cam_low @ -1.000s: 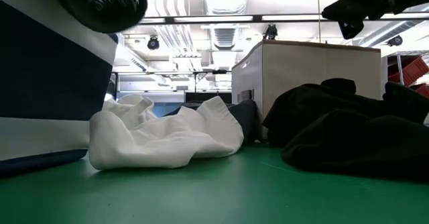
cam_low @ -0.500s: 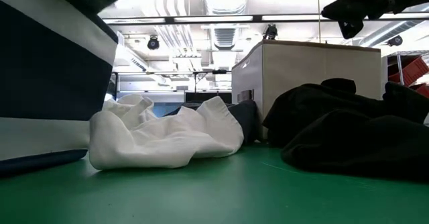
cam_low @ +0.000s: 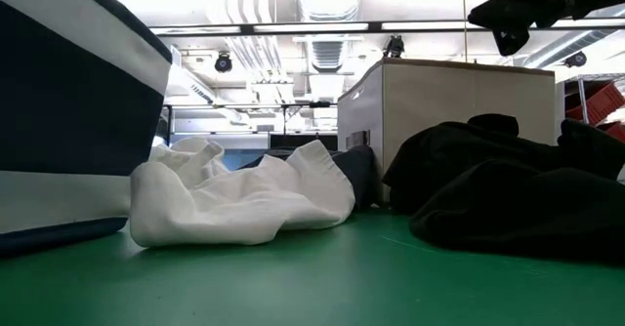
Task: Sort clothes
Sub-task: Put the green shirt into the blue laundry organizer
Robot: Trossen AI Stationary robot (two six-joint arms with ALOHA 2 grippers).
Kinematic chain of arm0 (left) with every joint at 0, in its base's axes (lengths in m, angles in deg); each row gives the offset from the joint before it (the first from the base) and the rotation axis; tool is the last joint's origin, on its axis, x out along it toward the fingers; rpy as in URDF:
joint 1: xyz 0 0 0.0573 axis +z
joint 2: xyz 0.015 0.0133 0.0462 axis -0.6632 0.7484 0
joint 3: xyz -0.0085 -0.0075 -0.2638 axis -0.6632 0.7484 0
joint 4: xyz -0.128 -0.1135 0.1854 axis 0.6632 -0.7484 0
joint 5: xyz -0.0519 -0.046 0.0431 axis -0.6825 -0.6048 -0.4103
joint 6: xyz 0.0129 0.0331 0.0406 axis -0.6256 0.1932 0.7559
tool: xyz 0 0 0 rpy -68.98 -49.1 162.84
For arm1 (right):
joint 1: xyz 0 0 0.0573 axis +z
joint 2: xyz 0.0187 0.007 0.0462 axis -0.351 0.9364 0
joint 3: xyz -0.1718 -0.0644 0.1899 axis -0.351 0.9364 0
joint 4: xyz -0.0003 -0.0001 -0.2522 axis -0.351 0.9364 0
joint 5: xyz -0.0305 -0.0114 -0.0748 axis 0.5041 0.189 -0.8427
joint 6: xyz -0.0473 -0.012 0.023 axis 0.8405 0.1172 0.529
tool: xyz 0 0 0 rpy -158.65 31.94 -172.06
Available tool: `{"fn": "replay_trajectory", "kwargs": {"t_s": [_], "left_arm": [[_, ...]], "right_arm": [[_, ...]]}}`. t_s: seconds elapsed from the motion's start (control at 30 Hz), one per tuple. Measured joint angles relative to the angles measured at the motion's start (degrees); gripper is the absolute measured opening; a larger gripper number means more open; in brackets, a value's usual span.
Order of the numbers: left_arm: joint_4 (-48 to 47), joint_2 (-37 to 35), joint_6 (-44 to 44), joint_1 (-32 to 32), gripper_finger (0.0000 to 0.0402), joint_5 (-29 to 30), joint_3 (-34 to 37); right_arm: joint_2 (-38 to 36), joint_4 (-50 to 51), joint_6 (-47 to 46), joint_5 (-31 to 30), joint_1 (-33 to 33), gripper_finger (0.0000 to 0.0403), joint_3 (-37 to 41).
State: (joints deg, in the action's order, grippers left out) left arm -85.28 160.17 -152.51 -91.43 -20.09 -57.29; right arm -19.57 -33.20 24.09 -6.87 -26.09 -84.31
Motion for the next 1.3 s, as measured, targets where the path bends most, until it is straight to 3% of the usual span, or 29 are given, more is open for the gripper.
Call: {"fn": "replay_trajectory", "kwargs": {"t_s": [0.6,0.8,0.97,1.3], "left_arm": [[1.0,4.8,1.1,0.2,0.0000,0.3,-0.5],[12.4,6.9,14.4,1.0,0.0000,2.9,-0.5],[14.5,9.0,21.5,2.6,0.0000,2.9,-0.4],[25.7,11.2,41.5,3.3,0.0000,-2.2,0.1]], "right_arm": [[0.0,-0.4,0.1,0.0,0.0,0.0034,0.2],[0.0,-0.4,0.1,0.0,0.0,0.0034,0.3],[0.0,-0.4,0.1,0.0,0.0,0.0034,0.3],[0.0,-0.4,0.2,0.0,0.0,0.0034,0.4]]}}
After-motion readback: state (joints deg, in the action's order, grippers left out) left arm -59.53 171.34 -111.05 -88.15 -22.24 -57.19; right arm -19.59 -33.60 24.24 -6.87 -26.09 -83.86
